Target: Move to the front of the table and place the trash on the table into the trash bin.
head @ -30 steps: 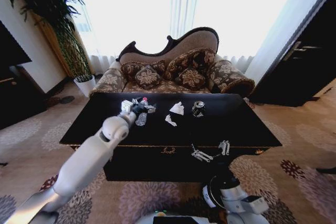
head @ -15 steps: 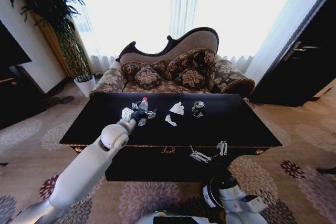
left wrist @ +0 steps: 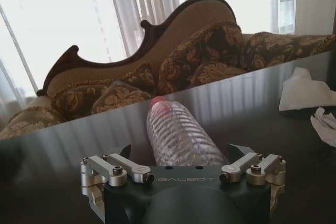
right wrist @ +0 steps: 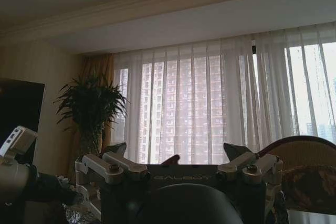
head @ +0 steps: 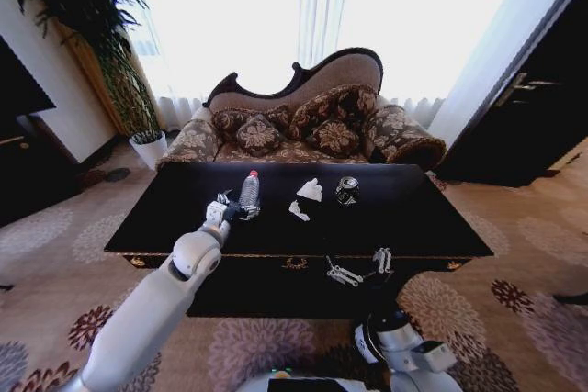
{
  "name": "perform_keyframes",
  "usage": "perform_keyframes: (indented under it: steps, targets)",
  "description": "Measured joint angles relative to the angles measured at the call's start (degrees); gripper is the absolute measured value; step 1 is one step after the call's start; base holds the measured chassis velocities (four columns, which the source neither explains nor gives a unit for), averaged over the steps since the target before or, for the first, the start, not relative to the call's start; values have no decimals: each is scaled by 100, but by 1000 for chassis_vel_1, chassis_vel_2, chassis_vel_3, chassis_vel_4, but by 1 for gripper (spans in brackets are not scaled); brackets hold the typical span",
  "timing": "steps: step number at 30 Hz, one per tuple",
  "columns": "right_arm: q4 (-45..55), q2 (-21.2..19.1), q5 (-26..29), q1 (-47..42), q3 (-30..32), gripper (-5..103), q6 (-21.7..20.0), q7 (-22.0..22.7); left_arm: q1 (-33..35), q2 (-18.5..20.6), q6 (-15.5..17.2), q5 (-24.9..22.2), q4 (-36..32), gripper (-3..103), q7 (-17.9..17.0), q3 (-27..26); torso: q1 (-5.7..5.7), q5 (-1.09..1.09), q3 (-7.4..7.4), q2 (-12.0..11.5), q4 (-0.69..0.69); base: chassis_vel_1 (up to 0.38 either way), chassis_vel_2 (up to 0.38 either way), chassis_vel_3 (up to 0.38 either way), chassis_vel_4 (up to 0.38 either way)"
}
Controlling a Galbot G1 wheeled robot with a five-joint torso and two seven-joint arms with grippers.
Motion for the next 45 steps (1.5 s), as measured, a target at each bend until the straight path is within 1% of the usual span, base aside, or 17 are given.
perform_keyframes:
  steps: [10,12,15,18,21,23,28,30,34,37,38,40,41,42,43,44,45]
  targets:
    - [55,-8,1,-43,37,100,5,-23,36,-44,-54,-83,101,102,117,8,0,0,0,0,-1,0,0,0,0]
    - [57,-9,1,-44,37,100,6,-24,51,-38,-62,-111,93,98,128,5,0,0,0,0,0,0,0,0,0]
    - [57,-12,1,-35,30,100,8,-34,110,-2,-194,-134,56,82,231,-42,0,0,0,0,-1,0,0,0,0]
    - [49,-13,-2,-25,14,100,9,-39,162,22,-245,-136,24,77,270,-93,0,0,0,0,-1,0,0,0,0]
    - [27,-13,-29,-9,-30,100,11,-46,301,78,-344,-137,-57,61,364,-211,0,0,0,0,-1,0,0,0,0]
    - [22,-10,-39,-6,-46,100,12,-47,356,97,-368,-136,-89,61,400,-254,0,0,0,0,0,0,0,0,0]
    - [3,-2,-80,5,-114,100,30,-48,642,146,-464,-132,-329,43,585,-566,0,0,0,0,0,0,0,0,0]
    - [0,-6,-78,8,-116,100,32,-45,676,146,-488,-132,-366,43,616,-615,0,0,0,0,-1,0,0,0,0]
    - [-21,-44,80,26,-156,100,39,-27,889,141,-813,-122,-656,38,913,-965,0,0,0,0,-1,0,0,0,0]
    - [-8,-129,923,-6,-416,100,-61,-22,1200,86,-1597,-151,-1084,38,1557,-1366,0,1,0,0,-1,0,0,0,0]
    - [-8,-129,923,-6,-416,100,-61,-22,1200,86,-1597,-151,-1084,38,1557,-1366,0,1,0,0,-1,0,0,0,0]
    - [50,-201,1711,-30,-628,100,-205,-120,1492,-17,-1947,-464,-1415,38,1973,-1545,0,2,0,0,-1,0,0,0,0]
    - [81,-231,2114,-38,-741,100,-298,-247,1712,-115,-2193,-702,-1586,38,2406,-1611,0,0,0,0,1,0,0,0,0]
    - [81,-231,2114,-38,-741,100,-298,-247,1712,-115,-2193,-702,-1586,38,2406,-1611,0,0,0,0,1,0,0,0,0]
    - [101,-240,2290,-42,-799,100,-352,-304,1795,-156,-2310,-771,-1636,38,2641,-1634,0,0,0,0,0,0,0,0,0]
    - [185,-255,2808,-58,-1009,100,-532,-386,1984,-255,-2591,-856,-1721,38,3225,-1665,-1,0,-1,0,0,0,0,0,0]
    - [240,-257,3139,-63,-1153,100,-645,-395,2078,-291,-2719,-873,-1752,38,3488,-1667,0,0,-1,0,0,0,0,0,0]
